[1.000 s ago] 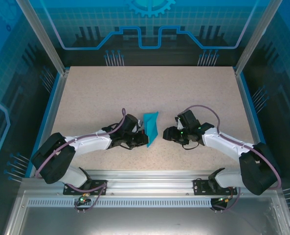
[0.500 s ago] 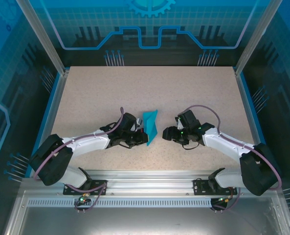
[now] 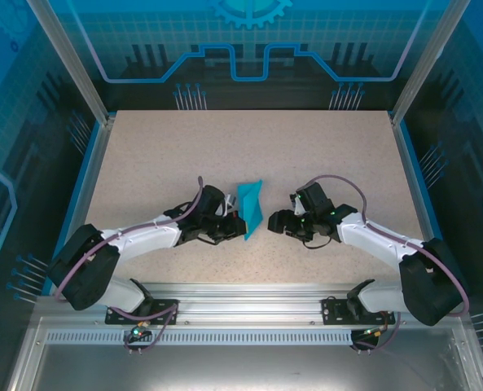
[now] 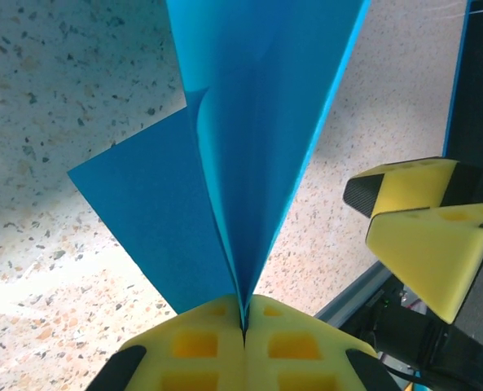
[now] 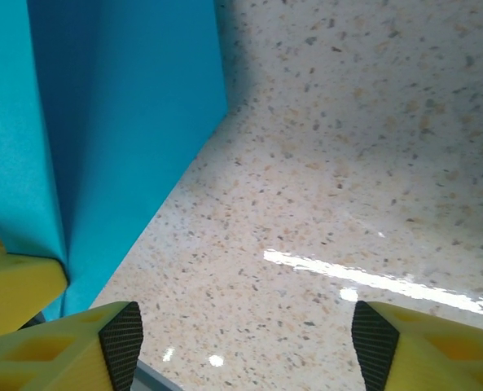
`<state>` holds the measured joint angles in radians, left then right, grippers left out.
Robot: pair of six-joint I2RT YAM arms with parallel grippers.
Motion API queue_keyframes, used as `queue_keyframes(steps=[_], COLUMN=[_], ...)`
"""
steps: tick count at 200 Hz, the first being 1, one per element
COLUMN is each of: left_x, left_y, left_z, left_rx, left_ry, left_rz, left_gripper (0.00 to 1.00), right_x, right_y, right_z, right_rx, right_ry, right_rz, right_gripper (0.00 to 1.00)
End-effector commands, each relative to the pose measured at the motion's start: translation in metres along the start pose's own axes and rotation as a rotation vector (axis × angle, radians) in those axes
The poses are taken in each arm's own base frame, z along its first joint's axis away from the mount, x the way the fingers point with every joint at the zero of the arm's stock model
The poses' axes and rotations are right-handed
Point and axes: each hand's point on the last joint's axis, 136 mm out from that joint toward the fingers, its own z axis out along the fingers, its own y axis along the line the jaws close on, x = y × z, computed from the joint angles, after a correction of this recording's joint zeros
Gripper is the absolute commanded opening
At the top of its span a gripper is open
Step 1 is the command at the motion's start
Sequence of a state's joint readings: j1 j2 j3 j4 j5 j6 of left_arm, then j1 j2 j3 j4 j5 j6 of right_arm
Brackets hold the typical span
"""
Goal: Fold a paper plane with a square sheet of paper (pick it up from the middle)
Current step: Turn over the paper at the center of the table.
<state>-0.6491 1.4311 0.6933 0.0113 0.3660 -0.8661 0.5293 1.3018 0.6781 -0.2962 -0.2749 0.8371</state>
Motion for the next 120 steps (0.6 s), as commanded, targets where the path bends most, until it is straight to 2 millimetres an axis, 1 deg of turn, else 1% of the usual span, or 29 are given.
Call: queue_keyframes(steps=[1,21,42,56,71,84,103,120], left_x=[-0.005,-0.007,-0.008,-0.008,-0.008,-0.006,-0.006,-0.006], left_y=[-0.013,-0.015,-0.017,-0.017,-0.018,-0.019,-0.021,-0.026], left_z=[-0.007,-0.009,-0.011,-0.011,-0.01,-0.01,-0.013,-0.015], left_rx=[0.067,0.094,0.102,0.11,0.124,0.137,0.149,0.172], left_ry=[0.0,0.0,-0.01,-0.012,-0.005,-0.006,-0.012,-0.014], left_rz=[-0.008,-0.021,-0.021,-0.031,-0.038,-0.044,-0.041,-0.051], left_gripper=[0.0,0.0,0.0,0.0,0.0,0.0,0.0,0.0], right_x=[-0.002,-0.005,-0.006,-0.009,-0.013,-0.014,-0.018,-0.02], right_y=[0.012,0.022,0.029,0.039,0.057,0.063,0.074,0.077], right_z=[-0.003,-0.003,0.0,0.002,0.001,0.004,0.01,0.014], right_rx=[-0.087,-0.154,-0.198,-0.254,-0.331,-0.349,-0.396,-0.396], right_ry=[-0.003,-0.012,-0.002,0.005,0.013,0.014,0.03,0.033], right_rz=[0.019,0.034,0.054,0.068,0.053,0.066,0.079,0.086], right_gripper=[0.77,0.83,0.88,0.89,0.92,0.94,0.95,0.95])
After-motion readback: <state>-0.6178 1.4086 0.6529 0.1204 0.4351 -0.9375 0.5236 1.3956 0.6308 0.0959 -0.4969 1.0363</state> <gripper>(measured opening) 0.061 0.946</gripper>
